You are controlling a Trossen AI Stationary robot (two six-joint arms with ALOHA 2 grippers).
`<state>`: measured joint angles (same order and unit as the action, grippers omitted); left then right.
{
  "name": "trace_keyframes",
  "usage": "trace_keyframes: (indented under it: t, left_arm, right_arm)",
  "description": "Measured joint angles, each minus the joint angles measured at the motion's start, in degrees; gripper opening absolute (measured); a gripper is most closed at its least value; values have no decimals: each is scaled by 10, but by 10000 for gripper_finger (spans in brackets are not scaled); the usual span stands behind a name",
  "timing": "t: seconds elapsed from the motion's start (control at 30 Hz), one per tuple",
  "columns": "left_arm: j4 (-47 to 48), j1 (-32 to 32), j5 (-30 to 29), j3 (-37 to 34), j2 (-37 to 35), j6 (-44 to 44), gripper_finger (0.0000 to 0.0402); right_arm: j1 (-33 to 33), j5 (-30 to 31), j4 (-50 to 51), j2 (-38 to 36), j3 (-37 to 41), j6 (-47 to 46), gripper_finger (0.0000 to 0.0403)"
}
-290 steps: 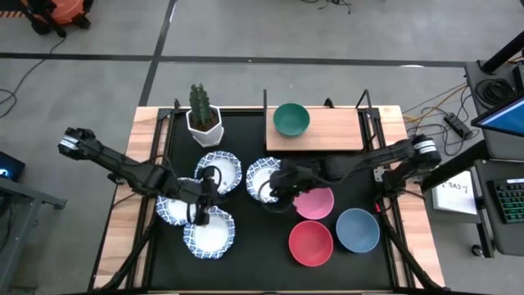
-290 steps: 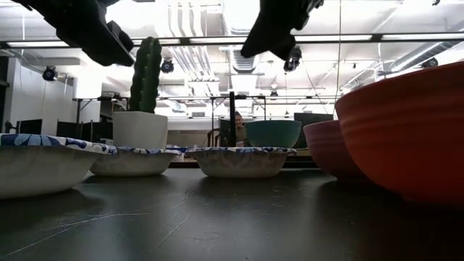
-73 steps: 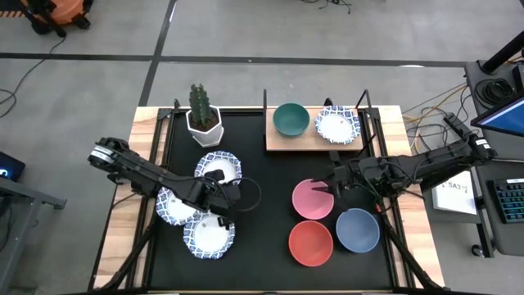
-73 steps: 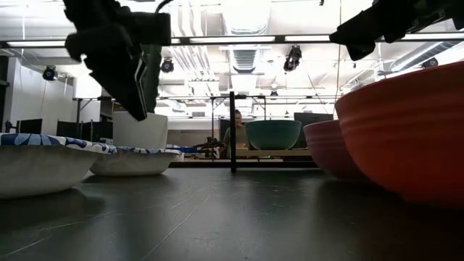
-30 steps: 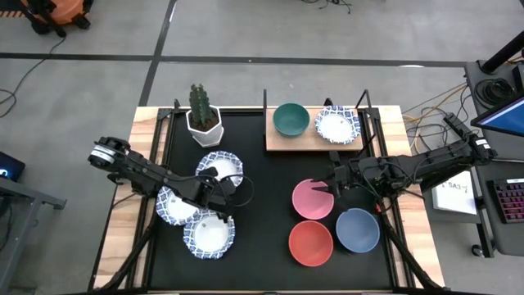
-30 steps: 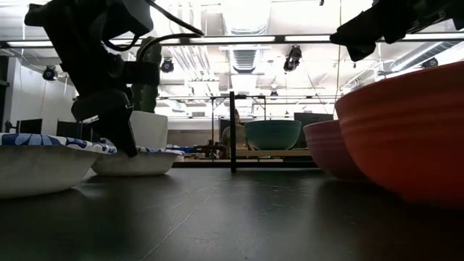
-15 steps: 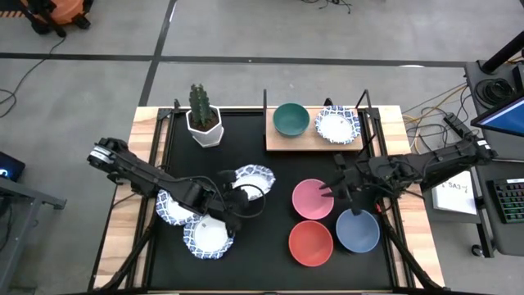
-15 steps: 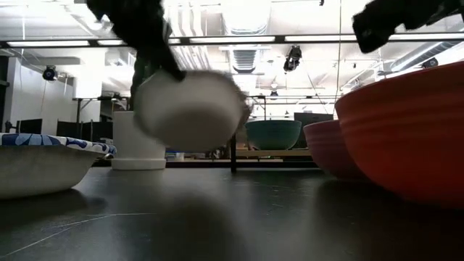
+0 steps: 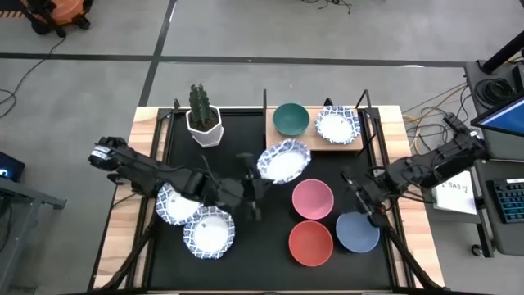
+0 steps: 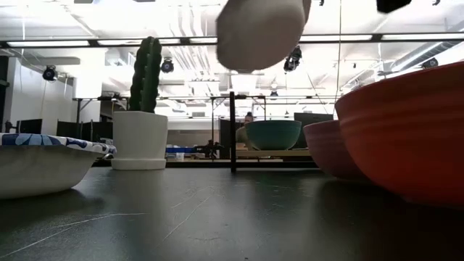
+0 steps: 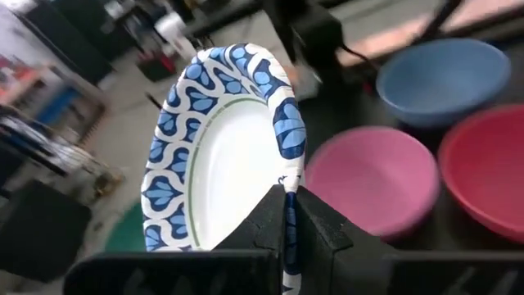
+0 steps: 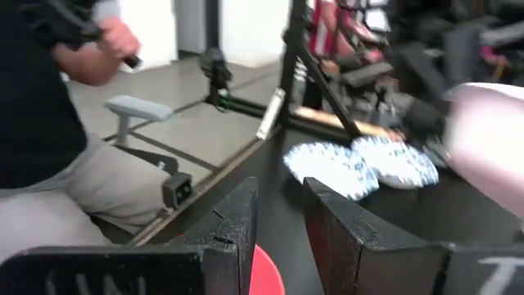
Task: Place and stack bowls onto a shelf
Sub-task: Stack the blue patterned bowl on top of the blue patterned bowl on the shelf
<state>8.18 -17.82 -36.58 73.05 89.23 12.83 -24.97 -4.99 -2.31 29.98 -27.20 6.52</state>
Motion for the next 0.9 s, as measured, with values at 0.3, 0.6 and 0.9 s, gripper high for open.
trace_keyframes:
  t: [0.3, 0.6, 0.9]
  left_arm:
    - [-189, 94, 102, -33, 3, 47, 0]
    - [-300, 175, 138, -14, 77, 50, 0]
    - [-302, 225, 136, 76, 193, 32, 0]
  right_arm:
    - [-70, -1, -32, 0, 0, 76, 89]
    - [-85, 0, -40, -7, 0, 92, 89]
    - [-85, 0, -39, -7, 0, 92, 89]
